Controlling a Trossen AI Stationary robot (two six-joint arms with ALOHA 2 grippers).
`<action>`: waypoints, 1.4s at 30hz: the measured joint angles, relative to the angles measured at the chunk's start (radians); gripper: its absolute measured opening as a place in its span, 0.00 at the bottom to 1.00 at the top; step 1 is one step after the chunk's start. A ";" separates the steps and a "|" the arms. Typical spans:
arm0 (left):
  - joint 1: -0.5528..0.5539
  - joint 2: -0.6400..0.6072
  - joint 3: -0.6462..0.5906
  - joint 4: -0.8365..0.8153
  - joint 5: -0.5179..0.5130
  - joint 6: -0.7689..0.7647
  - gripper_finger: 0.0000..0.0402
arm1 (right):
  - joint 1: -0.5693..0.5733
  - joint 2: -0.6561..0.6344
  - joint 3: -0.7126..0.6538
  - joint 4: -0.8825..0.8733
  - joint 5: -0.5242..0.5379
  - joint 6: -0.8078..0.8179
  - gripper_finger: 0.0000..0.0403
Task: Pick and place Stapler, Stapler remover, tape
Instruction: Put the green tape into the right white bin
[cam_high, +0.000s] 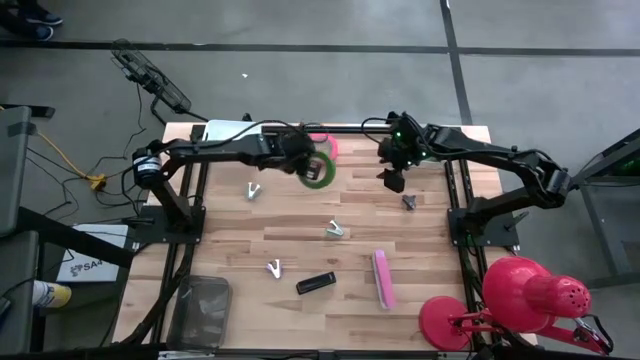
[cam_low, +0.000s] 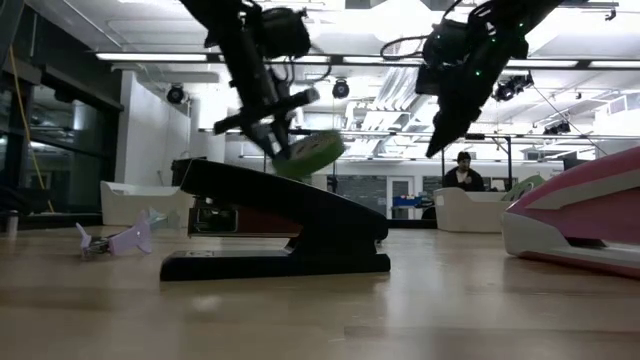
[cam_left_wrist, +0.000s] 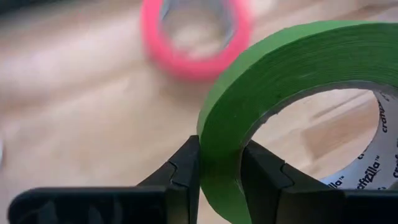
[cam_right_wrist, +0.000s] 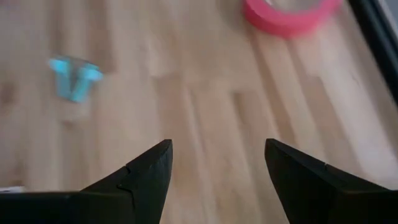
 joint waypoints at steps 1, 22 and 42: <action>0.005 0.000 0.011 0.030 -0.006 0.044 0.20 | 0.000 0.000 0.000 0.014 -0.037 -0.012 0.61; 0.095 0.000 0.033 0.455 0.156 0.516 0.20 | 0.000 0.000 0.000 0.445 -0.214 0.068 0.61; 0.094 -0.002 0.033 0.580 0.186 0.623 0.20 | 0.000 0.000 -0.001 0.624 -0.414 0.190 0.57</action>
